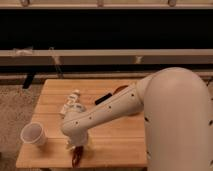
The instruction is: Place the pepper in the ceramic cup
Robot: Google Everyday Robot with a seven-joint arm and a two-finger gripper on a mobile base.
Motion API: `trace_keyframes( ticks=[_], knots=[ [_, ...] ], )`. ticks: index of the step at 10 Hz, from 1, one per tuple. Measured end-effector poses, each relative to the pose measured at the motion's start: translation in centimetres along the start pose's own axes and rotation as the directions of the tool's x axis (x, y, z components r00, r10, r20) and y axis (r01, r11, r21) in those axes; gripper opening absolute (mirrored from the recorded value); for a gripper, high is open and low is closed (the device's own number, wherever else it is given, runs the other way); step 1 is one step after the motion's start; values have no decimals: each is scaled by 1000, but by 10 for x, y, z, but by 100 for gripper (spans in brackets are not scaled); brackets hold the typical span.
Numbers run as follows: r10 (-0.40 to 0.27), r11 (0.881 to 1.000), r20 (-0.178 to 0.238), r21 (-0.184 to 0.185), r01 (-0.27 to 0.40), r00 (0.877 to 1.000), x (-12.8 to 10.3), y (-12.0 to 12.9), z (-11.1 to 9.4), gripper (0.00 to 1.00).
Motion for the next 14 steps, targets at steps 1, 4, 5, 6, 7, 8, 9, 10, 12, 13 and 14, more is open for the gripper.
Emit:
trace_keyframes(
  ticks=[1, 4, 5, 6, 7, 8, 9, 10, 12, 13, 14],
  knots=[
    [-11, 1000, -2, 0, 11, 1000, -1, -3, 0, 80],
    [-32, 999, -3, -5, 32, 999, 1, -8, 7, 80],
    [-41, 999, -7, -13, 41, 999, 3, -9, 10, 80],
    [-42, 999, -8, -18, 42, 999, 4, -8, 11, 80],
    [-44, 999, -12, -24, 44, 999, 7, -7, 13, 80],
    [-49, 998, -15, -30, 49, 999, 8, -7, 15, 80],
    [-57, 998, -17, -37, 56, 998, 8, -7, 16, 75],
    [-64, 997, -20, -44, 63, 998, 8, -7, 17, 68],
    [-72, 996, -22, -62, 71, 997, 7, -6, 20, 45],
    [-71, 995, -22, -65, 70, 997, 6, -5, 19, 37],
    [-73, 995, -25, -66, 71, 997, 5, -5, 16, 28]
  ],
)
